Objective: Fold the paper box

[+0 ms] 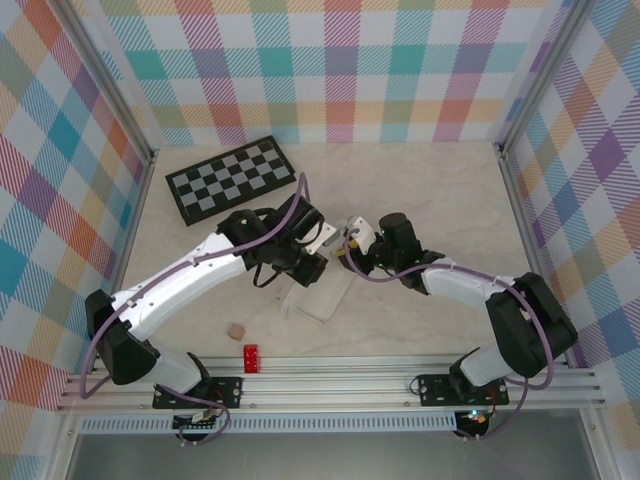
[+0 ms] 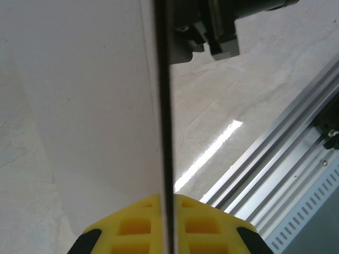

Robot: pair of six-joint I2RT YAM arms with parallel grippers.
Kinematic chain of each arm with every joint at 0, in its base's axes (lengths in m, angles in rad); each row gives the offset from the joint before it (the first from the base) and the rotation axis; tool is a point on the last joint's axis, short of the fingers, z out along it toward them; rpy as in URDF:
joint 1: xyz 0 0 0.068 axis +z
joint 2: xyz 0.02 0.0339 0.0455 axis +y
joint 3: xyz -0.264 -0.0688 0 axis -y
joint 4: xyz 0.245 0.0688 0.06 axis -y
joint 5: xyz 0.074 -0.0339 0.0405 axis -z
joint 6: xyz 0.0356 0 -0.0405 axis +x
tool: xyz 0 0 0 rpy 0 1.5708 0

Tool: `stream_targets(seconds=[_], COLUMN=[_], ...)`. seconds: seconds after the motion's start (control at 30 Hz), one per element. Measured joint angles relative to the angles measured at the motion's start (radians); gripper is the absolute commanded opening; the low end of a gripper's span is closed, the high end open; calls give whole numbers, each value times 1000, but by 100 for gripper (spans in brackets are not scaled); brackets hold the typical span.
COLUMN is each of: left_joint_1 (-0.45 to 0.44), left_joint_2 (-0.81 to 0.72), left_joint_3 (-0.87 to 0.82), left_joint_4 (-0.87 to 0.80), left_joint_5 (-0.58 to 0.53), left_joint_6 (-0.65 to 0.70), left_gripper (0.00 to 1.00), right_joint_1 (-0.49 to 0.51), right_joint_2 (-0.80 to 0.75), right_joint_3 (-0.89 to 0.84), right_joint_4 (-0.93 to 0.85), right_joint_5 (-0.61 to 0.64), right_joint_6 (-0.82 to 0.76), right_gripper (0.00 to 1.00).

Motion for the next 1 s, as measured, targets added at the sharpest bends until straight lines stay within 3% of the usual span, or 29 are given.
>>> stream_targets(seconds=[0.4, 0.73, 1.0], left_joint_1=[14, 29, 134], left_joint_2=[-119, -122, -151], left_joint_3=[-103, -214, -291], left_joint_4=[18, 110, 166], left_joint_5=[71, 133, 199], left_joint_6=[96, 117, 121], left_gripper=[0, 0, 0], right_joint_1=[-11, -11, -19], right_joint_2=[130, 209, 270], right_joint_3=[26, 93, 170], right_joint_4=[85, 51, -33], right_joint_5=[-208, -293, -344], right_joint_6=[44, 27, -13], right_gripper=[42, 44, 42])
